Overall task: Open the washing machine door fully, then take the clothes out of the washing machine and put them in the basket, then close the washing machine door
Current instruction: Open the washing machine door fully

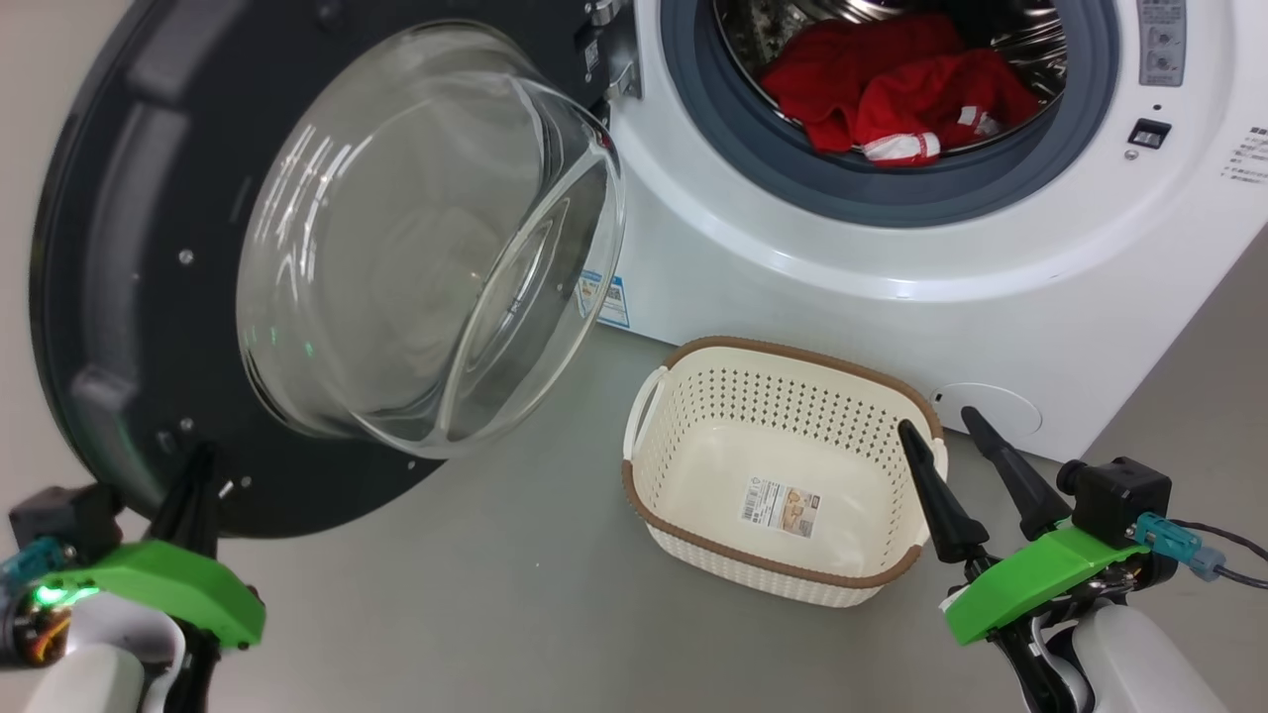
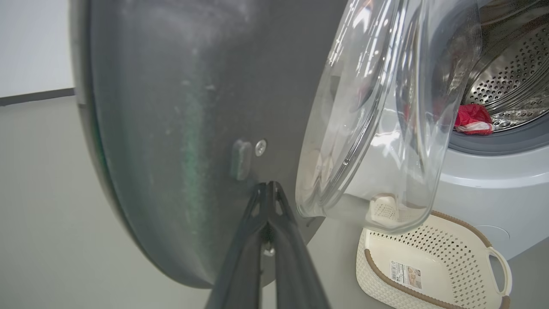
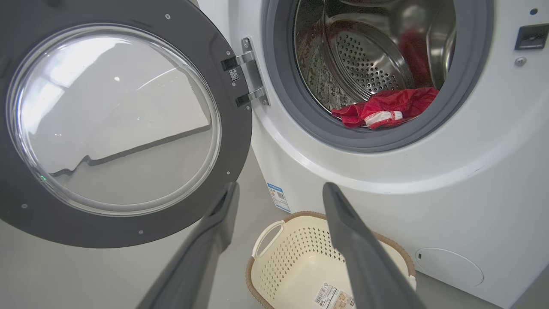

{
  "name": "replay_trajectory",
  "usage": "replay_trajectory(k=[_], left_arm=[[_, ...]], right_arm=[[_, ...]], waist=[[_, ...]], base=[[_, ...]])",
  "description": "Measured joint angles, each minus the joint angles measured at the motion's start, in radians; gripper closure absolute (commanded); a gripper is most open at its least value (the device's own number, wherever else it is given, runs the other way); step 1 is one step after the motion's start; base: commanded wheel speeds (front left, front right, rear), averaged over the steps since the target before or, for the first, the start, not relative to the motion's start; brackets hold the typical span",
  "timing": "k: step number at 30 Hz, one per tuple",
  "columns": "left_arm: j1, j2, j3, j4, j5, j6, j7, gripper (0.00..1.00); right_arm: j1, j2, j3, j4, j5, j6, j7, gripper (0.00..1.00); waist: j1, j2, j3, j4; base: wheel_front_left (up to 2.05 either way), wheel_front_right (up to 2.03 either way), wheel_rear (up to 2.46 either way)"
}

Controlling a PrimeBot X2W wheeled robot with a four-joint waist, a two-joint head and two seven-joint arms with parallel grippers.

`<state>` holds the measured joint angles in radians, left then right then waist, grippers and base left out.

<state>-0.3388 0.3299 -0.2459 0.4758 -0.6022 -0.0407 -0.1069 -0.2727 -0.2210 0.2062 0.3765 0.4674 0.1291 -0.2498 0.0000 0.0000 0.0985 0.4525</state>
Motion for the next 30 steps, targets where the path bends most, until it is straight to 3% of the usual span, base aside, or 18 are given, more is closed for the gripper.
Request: replay_trajectory(k=[12,30], left_arm=[[-0.182,0.011,-0.042,0.260,0.019,-0.053,-0.019,1.00],[-0.269,0.004,-0.073,0.441,0.017,-0.085,-0.106,1.00]], right_arm=[[-0.025,0.001,-0.001,-0.003,-0.004,0.000,0.000,0.00],[-0.027,0.005,-0.001,0.002,-0.004,0.000,0.000,0.00]], waist=[[0.0000,0.0000,0.042,0.009],[0.0000,0.0000,0.044,-0.008]], base=[[0.00,0.00,0.00],[0.00,0.00,0.00]])
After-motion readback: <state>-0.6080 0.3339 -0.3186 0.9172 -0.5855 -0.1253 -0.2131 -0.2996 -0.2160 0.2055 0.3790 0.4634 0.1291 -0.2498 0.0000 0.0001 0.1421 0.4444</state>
